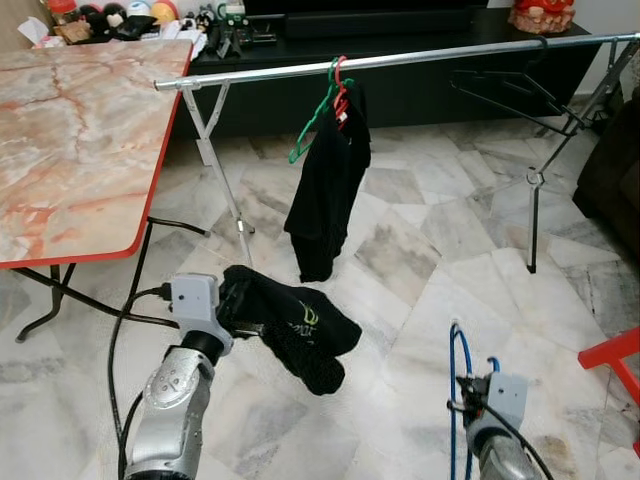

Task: Hang hanger

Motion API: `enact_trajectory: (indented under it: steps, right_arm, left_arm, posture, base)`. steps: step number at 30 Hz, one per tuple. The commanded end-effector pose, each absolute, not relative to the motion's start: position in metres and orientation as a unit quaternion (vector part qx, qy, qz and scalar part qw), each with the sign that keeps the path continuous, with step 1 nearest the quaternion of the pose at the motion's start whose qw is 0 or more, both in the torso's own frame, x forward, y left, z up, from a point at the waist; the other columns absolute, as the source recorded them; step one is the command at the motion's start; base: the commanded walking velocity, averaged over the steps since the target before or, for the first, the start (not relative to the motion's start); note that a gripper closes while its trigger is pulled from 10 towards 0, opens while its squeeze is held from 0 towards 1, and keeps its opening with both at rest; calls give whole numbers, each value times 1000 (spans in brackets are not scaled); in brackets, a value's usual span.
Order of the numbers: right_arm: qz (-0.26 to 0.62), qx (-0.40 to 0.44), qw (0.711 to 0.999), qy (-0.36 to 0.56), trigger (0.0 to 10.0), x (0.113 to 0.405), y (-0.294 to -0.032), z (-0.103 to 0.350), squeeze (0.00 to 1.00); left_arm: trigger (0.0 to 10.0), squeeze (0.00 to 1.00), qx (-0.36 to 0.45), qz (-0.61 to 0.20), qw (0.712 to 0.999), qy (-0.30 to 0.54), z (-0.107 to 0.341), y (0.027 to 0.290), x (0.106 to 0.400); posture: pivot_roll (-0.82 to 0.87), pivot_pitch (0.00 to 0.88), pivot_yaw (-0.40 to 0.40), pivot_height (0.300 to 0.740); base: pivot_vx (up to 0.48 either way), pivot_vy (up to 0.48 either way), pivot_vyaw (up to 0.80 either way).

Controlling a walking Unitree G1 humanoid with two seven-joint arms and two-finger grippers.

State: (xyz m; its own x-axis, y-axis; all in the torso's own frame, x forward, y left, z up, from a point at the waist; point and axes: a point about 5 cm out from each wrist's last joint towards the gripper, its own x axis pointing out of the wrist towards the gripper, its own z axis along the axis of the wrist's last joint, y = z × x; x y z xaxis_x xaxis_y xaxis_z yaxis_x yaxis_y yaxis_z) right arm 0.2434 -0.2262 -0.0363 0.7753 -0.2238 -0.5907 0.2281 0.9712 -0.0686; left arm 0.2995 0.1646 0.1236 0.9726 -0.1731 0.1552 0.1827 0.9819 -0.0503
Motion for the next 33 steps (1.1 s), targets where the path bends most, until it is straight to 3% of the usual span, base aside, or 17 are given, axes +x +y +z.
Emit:
enact_trajectory:
  steps: [1, 6, 12, 22, 26, 33]
  right_arm:
    - [-121, -13, 923, 366, 10000, 222, -226, -53, 0]
    - [-102, -46, 895, 432, 10000, 186, -214, -77, 0]
    - [-110, -16, 892, 437, 10000, 177, -207, -83, 0]
    - [-103, -14, 884, 455, 10000, 167, -201, -88, 0]
    - [-98, -14, 886, 453, 10000, 180, -197, -84, 0]
    - [-96, -17, 883, 459, 10000, 178, -198, -85, 0]
  left_arm:
    - [10000, 0, -29, -85, 993, -79, 129, 166, 297]
    - [10000, 0, -29, -83, 993, -75, 129, 154, 296]
    - [10000, 0, -34, -93, 992, -75, 132, 148, 295]
    - [10000, 0, -31, -103, 992, -67, 132, 149, 294]
    - [10000, 0, -28, -99, 993, -65, 135, 153, 296]
    - [10000, 0, -24, -91, 993, -69, 139, 158, 296]
  posture:
    - [-4, 130, 31, 740]
    - [10, 135, 32, 740]
    - [9, 133, 37, 740]
    - [10, 138, 47, 740]
    - [15, 159, 46, 740]
    - [26, 174, 40, 740]
  base:
    - [0, 0, 0]
    - [0, 480, 318]
    - [0, 480, 533]
    - [0, 480, 0]
    - [0, 480, 0]
    - [0, 480, 0]
